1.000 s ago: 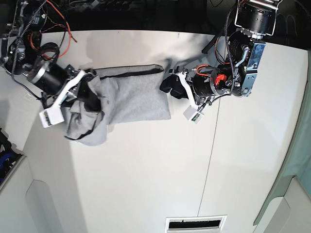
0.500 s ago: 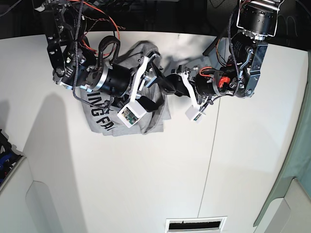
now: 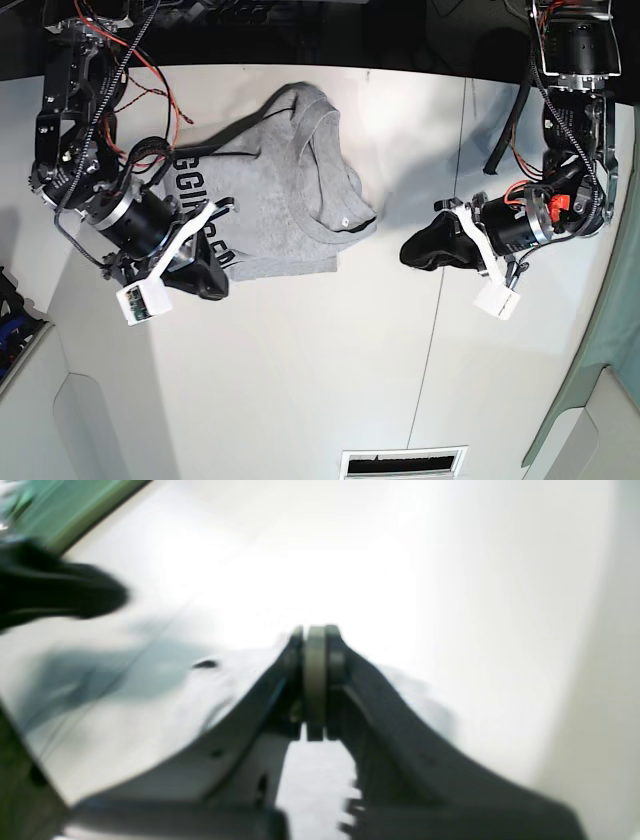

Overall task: Layout the t-shirt on the table in an organized manner, then fold the t-shirt properly
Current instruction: 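Fold the shirt end with the right gripper over the stack and press it flat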

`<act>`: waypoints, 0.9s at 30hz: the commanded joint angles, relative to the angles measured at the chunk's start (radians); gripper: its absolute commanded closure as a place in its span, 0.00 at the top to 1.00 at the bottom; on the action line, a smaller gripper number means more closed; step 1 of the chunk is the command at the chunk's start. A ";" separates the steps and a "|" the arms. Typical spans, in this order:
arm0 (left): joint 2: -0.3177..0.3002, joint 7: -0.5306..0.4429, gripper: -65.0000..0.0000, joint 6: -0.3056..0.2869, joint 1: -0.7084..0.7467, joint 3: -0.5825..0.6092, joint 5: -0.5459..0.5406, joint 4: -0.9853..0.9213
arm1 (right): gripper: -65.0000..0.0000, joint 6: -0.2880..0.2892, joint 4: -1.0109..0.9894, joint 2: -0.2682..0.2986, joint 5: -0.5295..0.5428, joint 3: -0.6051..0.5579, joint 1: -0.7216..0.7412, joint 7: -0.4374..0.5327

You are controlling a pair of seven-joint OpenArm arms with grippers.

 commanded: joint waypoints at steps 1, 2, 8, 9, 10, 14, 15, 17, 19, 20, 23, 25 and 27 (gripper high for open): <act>-0.006 -0.002 0.13 -0.012 0.002 0.027 -0.041 0.035 | 0.00 0.005 0.010 0.002 0.013 0.015 0.032 0.034; -0.008 -0.004 0.13 -0.012 0.014 0.058 -0.041 0.047 | 0.00 0.005 -0.003 0.002 0.009 0.026 0.050 0.037; 0.082 -0.041 0.07 -0.012 0.077 0.295 0.036 0.049 | 0.00 0.006 -0.294 0.002 -0.043 0.032 0.228 0.108; 0.102 -0.058 0.07 -0.012 0.082 0.328 0.076 0.047 | 0.00 0.013 -0.367 0.002 -0.044 0.026 0.262 0.121; 0.119 -0.075 0.07 -0.012 0.088 0.356 0.120 0.040 | 0.00 0.020 -0.441 0.002 -0.051 0.017 0.293 0.135; 0.145 -0.156 0.07 -0.012 0.112 0.418 0.224 -0.031 | 0.00 0.020 -0.709 0.002 -0.113 -0.062 0.390 0.164; 0.145 -0.159 0.07 -0.012 0.111 0.420 0.233 -0.056 | 0.00 0.021 -0.765 0.002 -0.127 -0.090 0.405 0.164; 0.144 -0.158 0.07 -0.012 0.108 0.415 0.258 -0.108 | 0.00 0.035 -0.844 0.003 -0.154 -0.145 0.417 0.165; 0.145 -0.158 0.07 -0.012 0.095 0.396 0.298 -0.157 | 0.00 0.035 -0.881 0.007 -0.159 -0.186 0.417 0.165; 0.145 -0.158 0.07 -0.012 0.083 0.385 0.309 -0.182 | 0.00 0.035 -0.890 0.015 -0.159 -0.200 0.415 0.164; 0.145 -0.159 0.07 -0.012 0.039 0.350 0.328 -0.242 | 0.00 0.035 -0.877 0.042 -0.134 -0.211 0.389 0.157; 0.144 -0.168 0.07 -0.012 0.007 0.330 0.349 -0.276 | 0.00 0.035 -0.848 0.067 -0.094 -0.211 0.358 0.135; 0.142 -0.187 0.07 -0.012 -0.024 0.318 0.383 -0.316 | 0.00 0.035 -0.803 0.089 -0.049 -0.211 0.315 0.106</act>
